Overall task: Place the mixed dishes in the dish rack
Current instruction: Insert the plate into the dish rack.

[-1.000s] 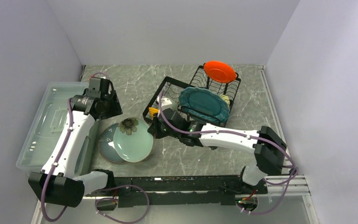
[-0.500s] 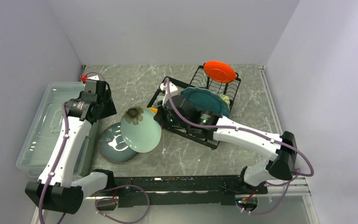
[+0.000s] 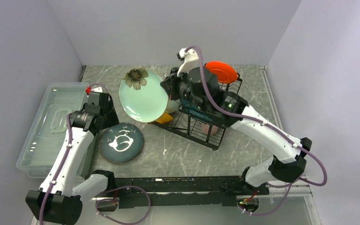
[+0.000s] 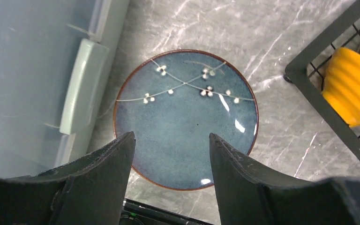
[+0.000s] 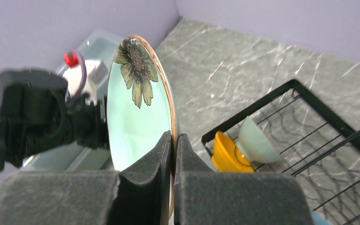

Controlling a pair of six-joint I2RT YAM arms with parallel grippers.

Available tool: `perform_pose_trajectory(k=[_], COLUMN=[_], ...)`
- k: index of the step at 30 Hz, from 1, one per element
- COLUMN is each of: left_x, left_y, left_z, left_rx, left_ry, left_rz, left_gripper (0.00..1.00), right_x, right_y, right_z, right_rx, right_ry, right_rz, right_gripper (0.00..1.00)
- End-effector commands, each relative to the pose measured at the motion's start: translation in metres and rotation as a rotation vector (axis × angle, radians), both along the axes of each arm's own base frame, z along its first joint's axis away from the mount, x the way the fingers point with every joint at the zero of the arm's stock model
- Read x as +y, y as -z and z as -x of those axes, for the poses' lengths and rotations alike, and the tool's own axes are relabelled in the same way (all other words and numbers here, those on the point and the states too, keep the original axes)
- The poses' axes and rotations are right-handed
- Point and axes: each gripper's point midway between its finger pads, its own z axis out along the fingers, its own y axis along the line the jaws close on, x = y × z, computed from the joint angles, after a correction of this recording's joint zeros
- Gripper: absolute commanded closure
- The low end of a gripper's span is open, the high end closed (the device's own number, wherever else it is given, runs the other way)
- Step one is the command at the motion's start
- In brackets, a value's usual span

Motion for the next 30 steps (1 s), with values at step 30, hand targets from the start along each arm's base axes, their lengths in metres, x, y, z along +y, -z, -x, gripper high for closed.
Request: perform_pose_trajectory(k=[30], left_x=[-0.031], left_y=[0.023], left_z=[0.005], left_rx=[-0.049], left_ry=[0.147], left_rz=[0.134], left_gripper=[0.36], right_x=[-0.175], right_y=[-0.184], right_z=[-0.114], right_rx=[-0.347], right_ry=[0.454], right_rz=[-0.266], right_gripper=[1.00])
